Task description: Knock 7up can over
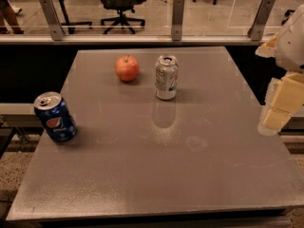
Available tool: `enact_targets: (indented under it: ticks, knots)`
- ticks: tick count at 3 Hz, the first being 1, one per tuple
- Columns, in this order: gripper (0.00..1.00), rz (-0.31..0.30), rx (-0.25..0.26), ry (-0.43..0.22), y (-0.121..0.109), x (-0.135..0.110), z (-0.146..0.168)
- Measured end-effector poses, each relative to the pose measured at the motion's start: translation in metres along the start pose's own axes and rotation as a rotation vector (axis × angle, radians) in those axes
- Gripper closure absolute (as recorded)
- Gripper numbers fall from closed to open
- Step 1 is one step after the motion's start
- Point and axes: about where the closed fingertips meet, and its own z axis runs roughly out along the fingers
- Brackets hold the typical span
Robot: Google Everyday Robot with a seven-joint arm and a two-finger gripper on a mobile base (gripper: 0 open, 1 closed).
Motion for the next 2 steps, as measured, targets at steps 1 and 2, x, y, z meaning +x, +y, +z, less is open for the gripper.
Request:
enact_targets:
  ticks: [1,2]
  knots:
    - [0.00,0.000,0.001,0.000,0.000,0.000,0.000]
    - [0.00,0.005,0.024,-0.045,-0.010,-0.011,0.006]
